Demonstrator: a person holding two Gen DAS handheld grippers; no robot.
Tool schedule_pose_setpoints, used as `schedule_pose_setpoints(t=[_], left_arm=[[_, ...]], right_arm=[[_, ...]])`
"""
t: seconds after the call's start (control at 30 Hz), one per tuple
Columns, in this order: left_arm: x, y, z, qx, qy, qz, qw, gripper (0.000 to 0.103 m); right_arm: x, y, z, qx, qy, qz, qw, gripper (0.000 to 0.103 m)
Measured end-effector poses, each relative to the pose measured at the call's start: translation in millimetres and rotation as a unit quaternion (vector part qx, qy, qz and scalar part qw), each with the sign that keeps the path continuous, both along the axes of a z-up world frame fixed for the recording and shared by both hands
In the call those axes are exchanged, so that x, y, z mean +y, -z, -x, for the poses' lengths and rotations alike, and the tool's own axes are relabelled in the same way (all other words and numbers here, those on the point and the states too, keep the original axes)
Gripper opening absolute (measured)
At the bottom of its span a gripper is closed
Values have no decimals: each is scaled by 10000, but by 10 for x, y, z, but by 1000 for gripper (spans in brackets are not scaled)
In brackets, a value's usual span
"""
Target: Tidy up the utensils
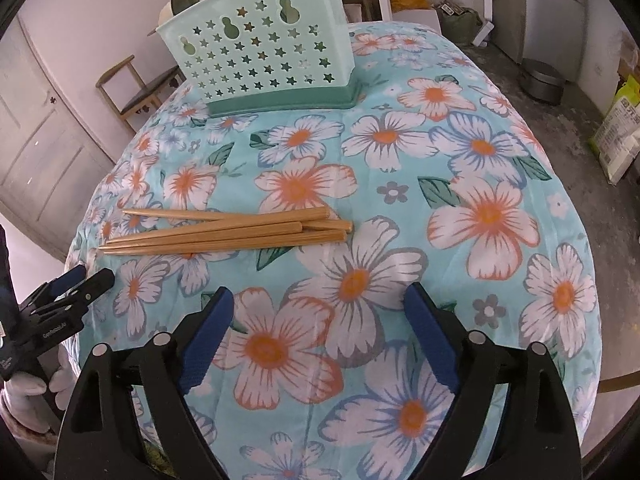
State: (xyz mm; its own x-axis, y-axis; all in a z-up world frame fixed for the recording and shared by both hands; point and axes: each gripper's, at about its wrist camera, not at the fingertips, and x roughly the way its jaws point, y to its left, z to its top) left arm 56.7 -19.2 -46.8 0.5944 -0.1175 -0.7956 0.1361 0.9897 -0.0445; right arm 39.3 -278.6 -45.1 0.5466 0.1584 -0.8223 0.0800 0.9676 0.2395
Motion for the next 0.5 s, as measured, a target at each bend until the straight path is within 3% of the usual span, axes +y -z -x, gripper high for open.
schedule_pose_setpoints(t=[0.5], left_arm=[[-64,29,-13,-12,-140,-114,9998,95]], right_arm=[[20,34,42,-231,59,-136,9996,97]])
